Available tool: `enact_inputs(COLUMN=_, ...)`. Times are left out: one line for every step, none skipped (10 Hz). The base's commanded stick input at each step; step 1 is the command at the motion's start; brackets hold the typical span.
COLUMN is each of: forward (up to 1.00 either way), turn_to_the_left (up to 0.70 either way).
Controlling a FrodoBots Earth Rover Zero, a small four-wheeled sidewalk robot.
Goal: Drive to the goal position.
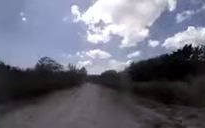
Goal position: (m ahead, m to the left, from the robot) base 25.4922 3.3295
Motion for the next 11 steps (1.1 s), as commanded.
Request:
enact_inputs(forward=0.85, turn_to_the_left=0.06)
enact_inputs(forward=0.85, turn_to_the_left=0.25)
enact_inputs(forward=0.85, turn_to_the_left=0.22)
enact_inputs(forward=0.85, turn_to_the_left=0.01)
enact_inputs(forward=0.85, turn_to_the_left=0.00)
enact_inputs(forward=0.85, turn_to_the_left=0.00)
enact_inputs(forward=0.85, turn_to_the_left=0.00)
enact_inputs(forward=0.85, turn_to_the_left=0.00)
enact_inputs(forward=0.85, turn_to_the_left=0.00)
enact_inputs(forward=0.85, turn_to_the_left=0.00)
enact_inputs(forward=0.85, turn_to_the_left=0.00)
